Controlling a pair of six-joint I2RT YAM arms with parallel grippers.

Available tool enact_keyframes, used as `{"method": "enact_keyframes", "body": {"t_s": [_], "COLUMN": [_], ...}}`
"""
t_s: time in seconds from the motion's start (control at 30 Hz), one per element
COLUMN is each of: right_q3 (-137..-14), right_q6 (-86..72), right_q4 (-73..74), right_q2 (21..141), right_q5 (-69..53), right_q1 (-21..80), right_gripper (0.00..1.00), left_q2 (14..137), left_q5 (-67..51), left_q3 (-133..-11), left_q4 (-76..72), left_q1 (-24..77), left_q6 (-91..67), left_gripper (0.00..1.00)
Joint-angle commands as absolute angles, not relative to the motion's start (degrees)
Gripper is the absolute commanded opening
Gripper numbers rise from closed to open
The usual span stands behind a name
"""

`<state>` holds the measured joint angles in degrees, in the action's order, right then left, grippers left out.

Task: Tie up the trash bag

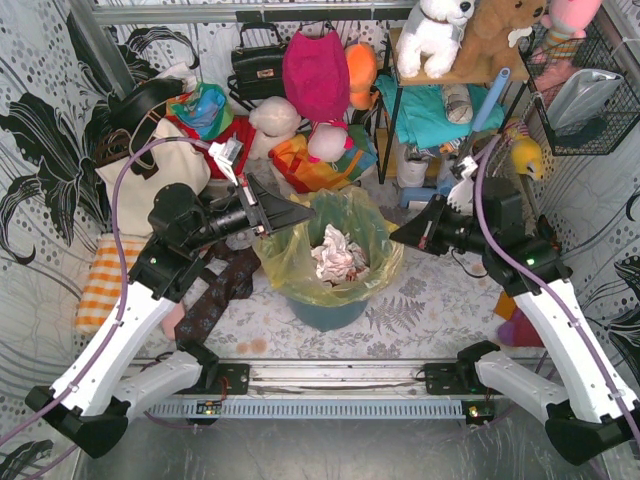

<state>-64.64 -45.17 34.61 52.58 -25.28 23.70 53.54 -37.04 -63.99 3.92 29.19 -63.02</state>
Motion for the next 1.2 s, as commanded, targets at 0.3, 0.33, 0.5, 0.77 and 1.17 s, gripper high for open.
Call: {"method": "enact_keyframes", "body": {"t_s": [0.3, 0.33, 0.5, 0.77, 1.17], "right_q3": [-73.91, -73.92, -73.41, -73.24, -74.39], "right_q6": [-45.06, -45.69, -48.36, -51.61, -53.99], "right_q4": [33.06, 31.91, 25.88, 16.76, 10.96], "right_q2": [54.82, 54.91, 55.50, 56.33, 57.29], "right_q5": [-27.05, -27.67, -30.55, -33.45, -33.54], "right_q1": [23.64, 23.64, 23.64, 23.64, 23.75], "right_gripper": [0.00, 0.00, 0.00, 0.00, 0.00], "left_q2": [52.00, 51.95, 52.02, 53.12, 55.91], "left_q5": [-36.90, -36.84, -36.72, -36.96, -37.32], "left_q3": [-63.20, -63.27, -63.34, -64.15, -71.62], "left_q4": [2.42, 2.48, 2.12, 1.79, 3.69], "left_q1": [28.99, 29.00, 28.98, 28.96, 28.96], "left_q6": [-61.74, -61.75, -61.82, -61.68, -60.18], "left_gripper": [0.00, 0.00, 0.00, 0.00, 0.00]}}
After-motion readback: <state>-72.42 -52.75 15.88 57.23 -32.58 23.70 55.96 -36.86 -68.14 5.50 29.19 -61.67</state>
